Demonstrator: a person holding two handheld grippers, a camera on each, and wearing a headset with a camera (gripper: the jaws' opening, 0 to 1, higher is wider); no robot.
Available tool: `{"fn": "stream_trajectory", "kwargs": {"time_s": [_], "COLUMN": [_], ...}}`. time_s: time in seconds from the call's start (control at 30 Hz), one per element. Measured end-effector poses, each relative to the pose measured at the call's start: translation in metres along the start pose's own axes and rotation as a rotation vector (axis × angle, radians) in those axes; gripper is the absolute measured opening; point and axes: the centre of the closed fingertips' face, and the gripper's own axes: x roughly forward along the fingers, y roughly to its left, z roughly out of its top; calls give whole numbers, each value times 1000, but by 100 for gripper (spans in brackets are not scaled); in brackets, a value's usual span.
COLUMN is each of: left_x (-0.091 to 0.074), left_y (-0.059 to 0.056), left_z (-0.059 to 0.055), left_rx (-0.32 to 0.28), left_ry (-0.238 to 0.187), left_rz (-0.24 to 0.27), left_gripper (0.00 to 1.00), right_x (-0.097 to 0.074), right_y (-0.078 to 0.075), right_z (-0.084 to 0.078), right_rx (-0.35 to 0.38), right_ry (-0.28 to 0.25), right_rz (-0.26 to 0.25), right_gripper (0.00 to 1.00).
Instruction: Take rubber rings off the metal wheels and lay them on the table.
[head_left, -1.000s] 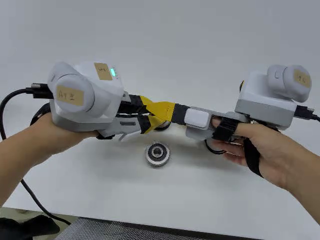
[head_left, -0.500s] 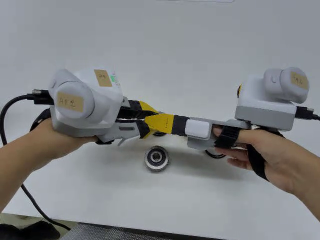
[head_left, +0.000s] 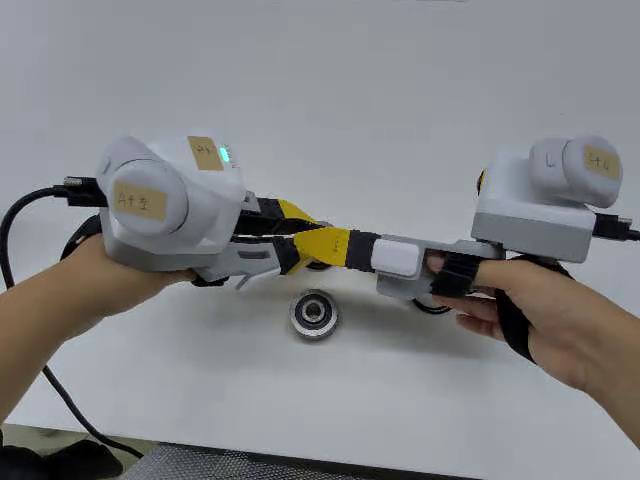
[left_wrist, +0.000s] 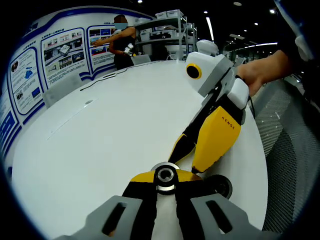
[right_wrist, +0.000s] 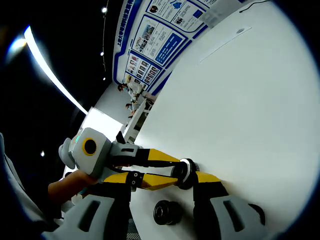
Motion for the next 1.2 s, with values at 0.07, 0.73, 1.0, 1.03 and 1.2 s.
{"fn": "stream_trajectory", "kwargs": {"time_s": [0.07, 0.73, 1.0, 1.03, 1.2], "left_x": [0, 0, 0, 0, 0], "left_y": [0, 0, 0, 0, 0], "left_z": [0, 0, 0, 0, 0], "left_rx": [0, -2, -2, -2, -2], "left_ry": [0, -1, -2, -3, -4], "left_rz": [0, 0, 0, 0, 0], "left_gripper": [12, 12, 12, 12, 12], "right_x": [1, -2, -1, -1, -1], "right_y": [-1, -12, -19, -20, -24], "right_z": [3, 7, 7, 7, 6], "right_rx": [5, 8, 6, 10, 7], "right_ry": [-11, -21, -11, -10, 0], "right_rz": [-6, -57, -80, -80, -88], "right_gripper": [51, 31, 23, 23, 17]}}
